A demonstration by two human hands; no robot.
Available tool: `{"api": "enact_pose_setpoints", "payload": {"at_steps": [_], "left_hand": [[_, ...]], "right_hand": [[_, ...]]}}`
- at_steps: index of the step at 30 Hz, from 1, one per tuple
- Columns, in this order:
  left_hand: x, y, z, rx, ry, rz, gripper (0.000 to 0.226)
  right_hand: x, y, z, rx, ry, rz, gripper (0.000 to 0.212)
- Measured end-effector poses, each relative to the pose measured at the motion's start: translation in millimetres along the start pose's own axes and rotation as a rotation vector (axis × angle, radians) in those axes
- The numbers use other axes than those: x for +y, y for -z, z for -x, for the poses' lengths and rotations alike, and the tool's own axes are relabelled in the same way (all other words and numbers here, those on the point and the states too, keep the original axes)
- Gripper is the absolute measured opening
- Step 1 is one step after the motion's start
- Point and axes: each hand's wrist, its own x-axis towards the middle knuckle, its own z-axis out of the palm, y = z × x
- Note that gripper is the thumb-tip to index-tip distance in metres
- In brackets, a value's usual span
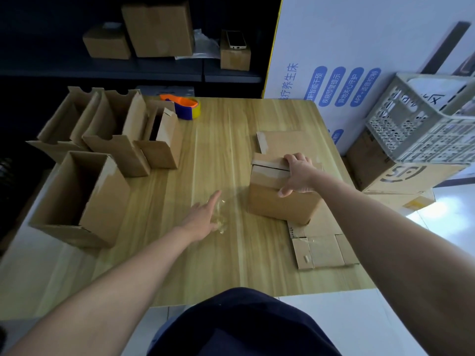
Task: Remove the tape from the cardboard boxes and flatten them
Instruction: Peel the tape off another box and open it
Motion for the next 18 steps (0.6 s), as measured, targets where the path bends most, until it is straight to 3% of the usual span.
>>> {"api": "enact_pose_setpoints", "payload": {"at_steps": [6,9,18], "left_hand": [[-2,12,2,0.08,0.029,0.166,0.1],[4,23,0,0.109,0.021,0.211,0.08],[33,53,-12,0.462,-0.067,0.114,0.033]], "right_hand": [[0,0,1,0.004,0.0,-0.005,0.11],[0,-1,2,0.002,-0.003,-0.016,0.111],[1,0,2,0.0,-0.002,-0.033,0.11]]}}
